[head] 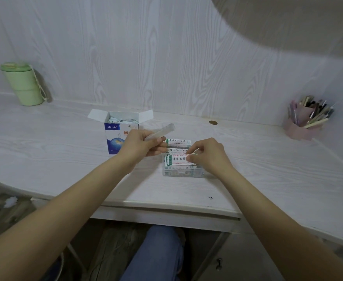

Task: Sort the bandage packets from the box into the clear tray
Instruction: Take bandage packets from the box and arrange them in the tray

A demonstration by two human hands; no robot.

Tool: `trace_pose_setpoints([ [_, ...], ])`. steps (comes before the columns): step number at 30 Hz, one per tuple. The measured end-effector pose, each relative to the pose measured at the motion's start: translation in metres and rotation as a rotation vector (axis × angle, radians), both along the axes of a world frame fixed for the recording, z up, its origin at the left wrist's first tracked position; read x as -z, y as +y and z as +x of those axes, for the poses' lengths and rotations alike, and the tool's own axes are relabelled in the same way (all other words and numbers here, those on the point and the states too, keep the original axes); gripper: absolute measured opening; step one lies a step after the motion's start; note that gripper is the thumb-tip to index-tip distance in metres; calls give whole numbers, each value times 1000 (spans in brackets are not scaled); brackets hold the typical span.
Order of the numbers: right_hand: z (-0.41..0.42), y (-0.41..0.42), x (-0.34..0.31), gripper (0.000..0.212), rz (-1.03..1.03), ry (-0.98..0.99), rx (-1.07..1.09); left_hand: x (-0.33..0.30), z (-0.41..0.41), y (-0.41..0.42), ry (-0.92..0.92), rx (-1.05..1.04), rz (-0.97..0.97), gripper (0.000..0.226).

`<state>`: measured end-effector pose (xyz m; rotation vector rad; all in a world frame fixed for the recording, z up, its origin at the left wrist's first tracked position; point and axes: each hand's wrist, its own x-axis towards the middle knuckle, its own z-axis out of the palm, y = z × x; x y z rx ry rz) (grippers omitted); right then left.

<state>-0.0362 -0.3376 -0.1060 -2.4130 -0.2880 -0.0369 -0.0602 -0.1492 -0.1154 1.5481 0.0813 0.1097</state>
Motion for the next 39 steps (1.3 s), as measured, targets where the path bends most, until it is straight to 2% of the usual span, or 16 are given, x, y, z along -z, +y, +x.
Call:
trace_pose_setpoints([
  [8,0,6,3,5,-139,28,-81,-5,-8,-2,41,24,251,24],
  [16,1,16,6,14,-204,-10,-148,-9,-11,0,32,55,285,25],
  [24,1,22,-1,5,-242,2,-177,-10,-11,2,36,68,313,25],
  [34,1,25,-2,11,-206,34,-225,-11,-10,1,33,69,309,23],
  [37,0,23,-2,10,-218,52,-241,-11,-11,1,32,79,363,24],
  [39,-1,21,-4,14,-121,34,-212,-11,-12,1,9,111,470,25],
])
